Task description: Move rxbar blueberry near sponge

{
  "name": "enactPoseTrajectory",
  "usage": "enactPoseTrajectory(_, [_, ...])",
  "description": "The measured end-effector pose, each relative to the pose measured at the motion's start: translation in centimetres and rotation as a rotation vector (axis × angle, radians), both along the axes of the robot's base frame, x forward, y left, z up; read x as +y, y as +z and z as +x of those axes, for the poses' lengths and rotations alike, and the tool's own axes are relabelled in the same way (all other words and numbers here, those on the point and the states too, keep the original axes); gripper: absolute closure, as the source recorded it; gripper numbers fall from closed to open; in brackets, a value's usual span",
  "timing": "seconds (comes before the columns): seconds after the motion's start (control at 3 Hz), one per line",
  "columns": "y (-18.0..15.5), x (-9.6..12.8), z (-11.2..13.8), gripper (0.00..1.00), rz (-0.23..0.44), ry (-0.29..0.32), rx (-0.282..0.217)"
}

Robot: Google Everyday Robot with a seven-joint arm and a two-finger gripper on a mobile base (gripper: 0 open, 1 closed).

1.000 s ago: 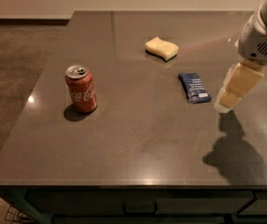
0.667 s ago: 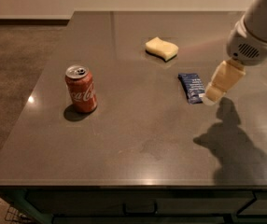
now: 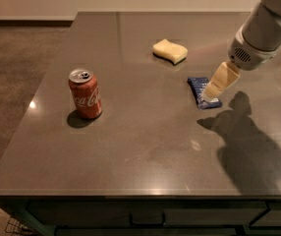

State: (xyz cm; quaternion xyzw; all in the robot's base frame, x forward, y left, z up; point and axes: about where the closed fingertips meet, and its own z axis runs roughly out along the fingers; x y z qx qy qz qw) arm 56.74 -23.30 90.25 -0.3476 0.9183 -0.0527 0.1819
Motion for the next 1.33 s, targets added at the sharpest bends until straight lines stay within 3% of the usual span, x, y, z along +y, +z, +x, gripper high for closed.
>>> enactPoseTrajectory(0.33, [-1.8,0.0,1.7,0.0,0.028,-0.054,0.031])
enactPoseTrajectory(1.33, [-6.1,1.3,3.6,0.0,0.063,-0.091,0.114])
